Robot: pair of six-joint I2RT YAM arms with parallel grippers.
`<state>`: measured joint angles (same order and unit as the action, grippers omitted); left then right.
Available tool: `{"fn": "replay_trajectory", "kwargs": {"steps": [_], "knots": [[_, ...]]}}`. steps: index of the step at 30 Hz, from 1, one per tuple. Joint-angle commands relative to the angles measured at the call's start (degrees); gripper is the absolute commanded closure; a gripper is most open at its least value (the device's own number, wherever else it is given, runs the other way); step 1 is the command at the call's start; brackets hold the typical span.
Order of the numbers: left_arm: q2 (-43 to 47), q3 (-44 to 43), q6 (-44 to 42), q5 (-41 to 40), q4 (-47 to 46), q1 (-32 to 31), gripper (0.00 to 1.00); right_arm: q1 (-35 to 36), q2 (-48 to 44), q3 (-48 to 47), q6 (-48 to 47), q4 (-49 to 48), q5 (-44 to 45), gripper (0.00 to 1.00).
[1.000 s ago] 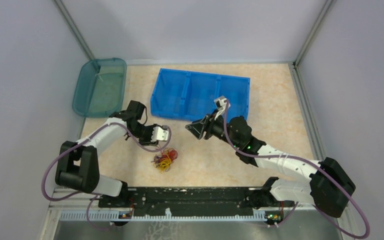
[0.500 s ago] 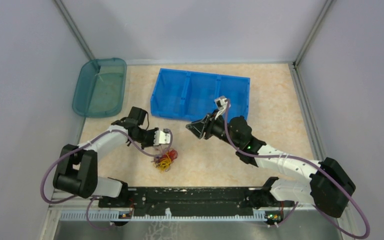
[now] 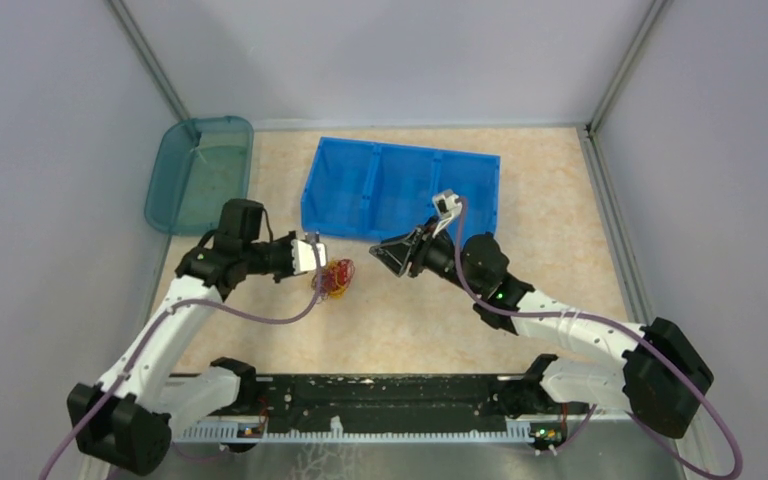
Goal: Untangle the cables
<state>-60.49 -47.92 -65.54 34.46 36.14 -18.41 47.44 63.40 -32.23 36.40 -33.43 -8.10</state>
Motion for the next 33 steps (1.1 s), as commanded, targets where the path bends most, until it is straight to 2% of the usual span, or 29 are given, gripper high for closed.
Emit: {"fn": "replay_trajectory", "kwargs": {"steps": [1,4,7,10,15,24,30,33], "knots": [[6.6,-6.2,9.1,7.7,7.1,-1.4,1.0,-0.2,0.9,-1.3,1.0,-7.6,-5.9,0.52],[10.8,-8.6,12.9,10.1,7.5,-1.8,1.0,-0.1,4.4,-4.0,2.7,-10.5,-12.2,0.5],[14.9,-9.0,11.9,14.0,7.2,-1.9,0.99,-0.1,8.1,-7.3,4.0,-10.9,-15.6,0.49],[18.0,-8.8,11.1,16.0,5.6,-1.9,0.98,0.7,10.1,-9.9,3.3,-9.8,-16.5,0.38],[18.2,-10.7,13.1,16.6,5.7,-1.9,0.97,4.7,11.2,-13.6,-1.7,-6.6,-15.2,0.31],[15.3,-15.8,27.3,14.4,5.7,-2.0,0.96,9.3,8.9,-11.9,-7.9,-6.4,-7.4,0.28],[17.0,-15.8,26.1,15.5,5.6,-2.0,0.95,9.7,10.3,-13.8,-8.1,-6.4,-4.8,0.29],[17.8,-15.9,24.0,16.0,5.9,-2.0,0.94,9.6,11.7,-15.0,-7.2,-7.0,-6.2,0.29]]}}
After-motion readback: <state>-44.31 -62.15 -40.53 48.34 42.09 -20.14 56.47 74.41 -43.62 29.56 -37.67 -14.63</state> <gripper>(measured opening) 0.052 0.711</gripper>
